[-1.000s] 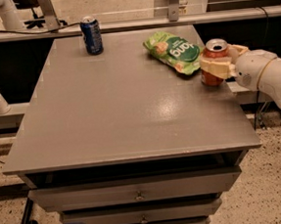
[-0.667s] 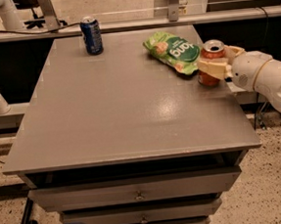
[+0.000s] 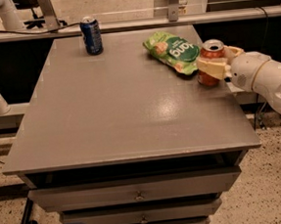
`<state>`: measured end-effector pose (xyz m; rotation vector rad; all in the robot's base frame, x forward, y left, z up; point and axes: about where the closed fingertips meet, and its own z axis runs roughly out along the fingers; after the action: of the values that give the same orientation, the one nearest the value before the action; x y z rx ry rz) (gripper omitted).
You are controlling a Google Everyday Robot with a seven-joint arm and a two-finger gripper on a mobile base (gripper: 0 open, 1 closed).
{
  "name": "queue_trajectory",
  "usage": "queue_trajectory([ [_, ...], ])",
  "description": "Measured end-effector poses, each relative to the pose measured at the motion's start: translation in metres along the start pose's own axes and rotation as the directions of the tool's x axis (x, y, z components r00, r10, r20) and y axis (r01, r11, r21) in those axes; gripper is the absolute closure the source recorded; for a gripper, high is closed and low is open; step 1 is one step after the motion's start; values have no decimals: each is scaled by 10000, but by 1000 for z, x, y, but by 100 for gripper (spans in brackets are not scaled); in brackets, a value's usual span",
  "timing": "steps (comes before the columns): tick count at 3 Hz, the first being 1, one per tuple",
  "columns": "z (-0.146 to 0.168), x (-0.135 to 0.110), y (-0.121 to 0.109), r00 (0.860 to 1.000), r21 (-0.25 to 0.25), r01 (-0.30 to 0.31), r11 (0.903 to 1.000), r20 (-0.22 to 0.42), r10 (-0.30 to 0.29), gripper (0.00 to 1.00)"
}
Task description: Move coke can near green rice chip bag
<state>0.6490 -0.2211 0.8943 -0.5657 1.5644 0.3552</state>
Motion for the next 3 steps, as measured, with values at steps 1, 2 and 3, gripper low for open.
queue_trajectory([
  [1,0,-1,0,10000,0,-1,10000,-1,1,36],
  [2,0,3,3,9997,88,-182,9998,-134,183,13],
  [3,-1,0,6,9993,92,-229,9997,-282,232,0],
])
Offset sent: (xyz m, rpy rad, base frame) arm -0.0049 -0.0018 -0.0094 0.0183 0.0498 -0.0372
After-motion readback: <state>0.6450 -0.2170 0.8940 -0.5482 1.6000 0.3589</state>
